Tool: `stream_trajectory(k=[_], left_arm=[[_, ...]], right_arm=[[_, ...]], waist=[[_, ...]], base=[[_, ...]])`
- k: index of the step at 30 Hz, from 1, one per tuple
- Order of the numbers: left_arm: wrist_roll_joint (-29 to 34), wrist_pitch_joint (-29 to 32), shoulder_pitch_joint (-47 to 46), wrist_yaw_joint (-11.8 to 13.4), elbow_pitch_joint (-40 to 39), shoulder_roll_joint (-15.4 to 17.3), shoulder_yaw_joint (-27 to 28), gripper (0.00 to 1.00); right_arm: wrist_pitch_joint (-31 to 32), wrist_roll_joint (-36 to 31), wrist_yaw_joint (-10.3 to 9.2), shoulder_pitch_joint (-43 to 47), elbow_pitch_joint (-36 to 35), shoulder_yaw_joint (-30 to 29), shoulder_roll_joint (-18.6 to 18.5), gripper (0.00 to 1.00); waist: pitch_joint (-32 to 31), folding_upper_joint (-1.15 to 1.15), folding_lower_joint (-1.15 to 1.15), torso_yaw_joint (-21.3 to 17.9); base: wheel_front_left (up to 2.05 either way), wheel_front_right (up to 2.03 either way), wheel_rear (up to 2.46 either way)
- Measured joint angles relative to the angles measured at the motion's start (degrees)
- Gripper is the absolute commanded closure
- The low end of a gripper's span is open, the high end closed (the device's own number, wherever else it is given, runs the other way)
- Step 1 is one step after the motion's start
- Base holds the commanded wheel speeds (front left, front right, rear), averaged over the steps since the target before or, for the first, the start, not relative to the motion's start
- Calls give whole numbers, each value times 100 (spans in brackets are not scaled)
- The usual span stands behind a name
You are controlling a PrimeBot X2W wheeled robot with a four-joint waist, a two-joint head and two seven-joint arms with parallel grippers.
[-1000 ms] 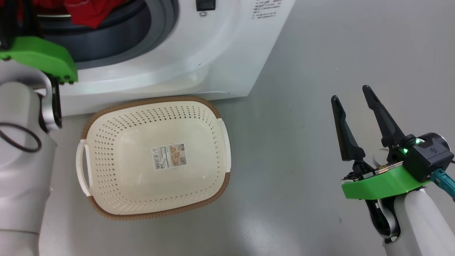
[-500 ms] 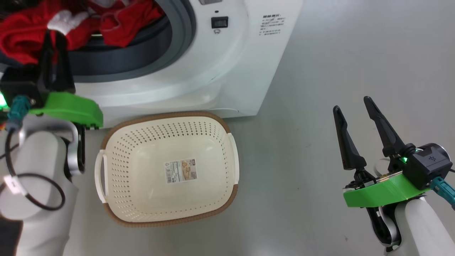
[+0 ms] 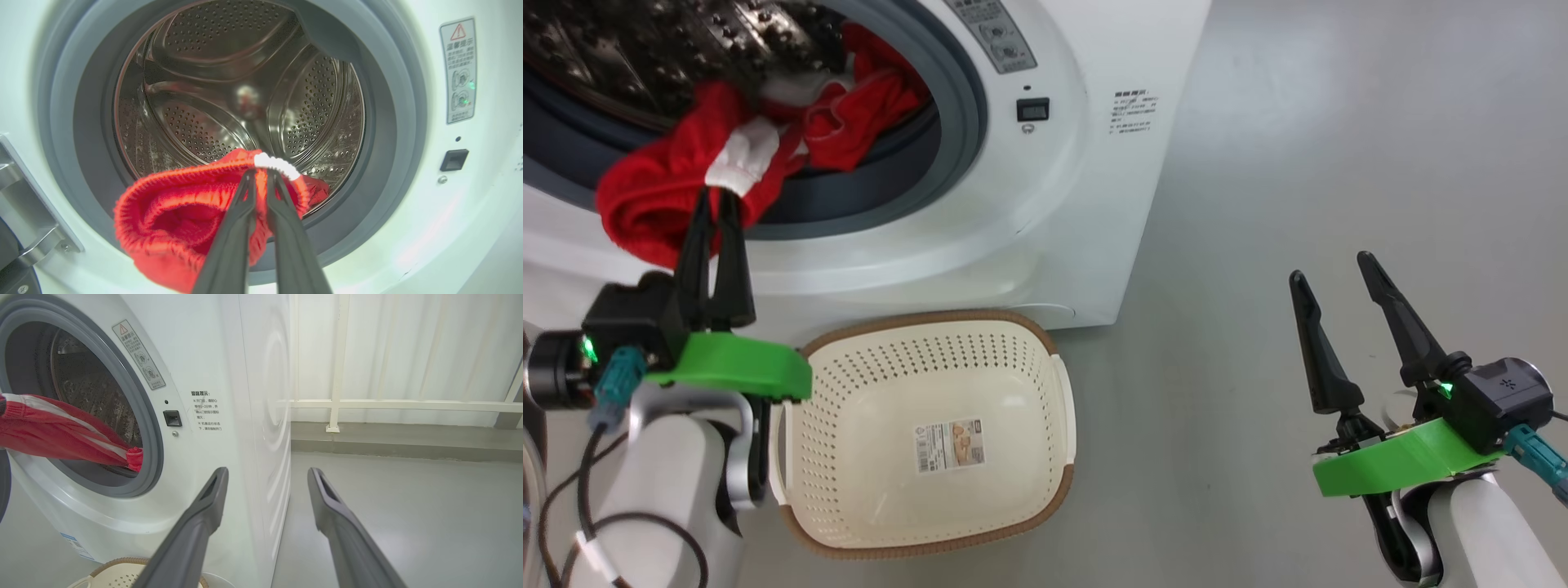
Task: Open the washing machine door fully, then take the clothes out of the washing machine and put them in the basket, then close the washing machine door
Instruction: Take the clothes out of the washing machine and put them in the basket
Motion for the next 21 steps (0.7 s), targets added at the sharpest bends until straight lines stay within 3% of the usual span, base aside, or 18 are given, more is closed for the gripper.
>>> stream_trajectory(k=[21], left_arm=[[-55, 604, 1435, 323, -2281, 187, -135, 100]], right_arm=[[0, 0, 0, 358, 22, -55, 91, 0]], waist=[[-682, 0, 0, -52]], base=[[0, 0, 0]])
